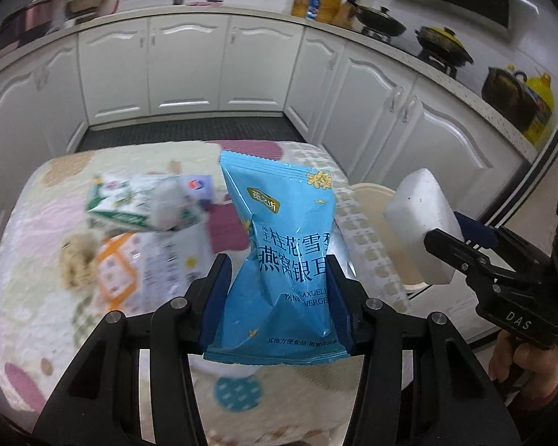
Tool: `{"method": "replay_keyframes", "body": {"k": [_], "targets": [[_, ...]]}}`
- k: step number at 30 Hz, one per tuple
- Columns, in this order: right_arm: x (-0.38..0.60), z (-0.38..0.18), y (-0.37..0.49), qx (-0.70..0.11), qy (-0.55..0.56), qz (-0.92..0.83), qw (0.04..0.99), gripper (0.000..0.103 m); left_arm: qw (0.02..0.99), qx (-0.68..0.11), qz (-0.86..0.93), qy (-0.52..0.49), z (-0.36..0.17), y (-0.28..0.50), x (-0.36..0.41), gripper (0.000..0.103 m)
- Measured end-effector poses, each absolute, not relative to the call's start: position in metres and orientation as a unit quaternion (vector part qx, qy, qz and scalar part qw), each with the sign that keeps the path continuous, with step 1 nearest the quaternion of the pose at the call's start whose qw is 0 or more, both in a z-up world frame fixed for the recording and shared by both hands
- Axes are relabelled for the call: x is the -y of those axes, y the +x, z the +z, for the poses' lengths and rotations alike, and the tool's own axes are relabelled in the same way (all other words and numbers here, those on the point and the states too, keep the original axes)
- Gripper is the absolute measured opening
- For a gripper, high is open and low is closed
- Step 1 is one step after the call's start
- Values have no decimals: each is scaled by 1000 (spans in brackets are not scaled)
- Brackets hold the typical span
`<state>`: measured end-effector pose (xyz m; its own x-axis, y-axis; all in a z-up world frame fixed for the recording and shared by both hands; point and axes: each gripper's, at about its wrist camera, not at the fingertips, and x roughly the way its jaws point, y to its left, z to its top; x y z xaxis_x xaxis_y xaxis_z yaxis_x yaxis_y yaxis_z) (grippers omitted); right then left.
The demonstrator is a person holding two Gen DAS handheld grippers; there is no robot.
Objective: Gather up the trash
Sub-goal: 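Carry the snack bag and foam block over the beige bucket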
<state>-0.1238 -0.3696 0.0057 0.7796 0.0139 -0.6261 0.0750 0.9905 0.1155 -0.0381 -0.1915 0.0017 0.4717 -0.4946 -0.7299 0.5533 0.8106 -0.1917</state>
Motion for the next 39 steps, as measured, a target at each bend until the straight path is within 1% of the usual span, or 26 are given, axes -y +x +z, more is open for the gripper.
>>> {"method": "replay_keyframes", "body": {"k": [14, 31, 39], "targets": [[447, -13, -141, -346, 117, -105, 925, 60, 851, -392, -339, 84, 0, -40, 285, 48], [507, -48, -150, -369, 161, -168, 900, 60, 822, -428, -365, 86, -35, -23, 370, 48], [524, -61, -144, -378, 166, -190, 891, 61, 818, -433, -366, 97, -47, -21, 397, 48]]}}
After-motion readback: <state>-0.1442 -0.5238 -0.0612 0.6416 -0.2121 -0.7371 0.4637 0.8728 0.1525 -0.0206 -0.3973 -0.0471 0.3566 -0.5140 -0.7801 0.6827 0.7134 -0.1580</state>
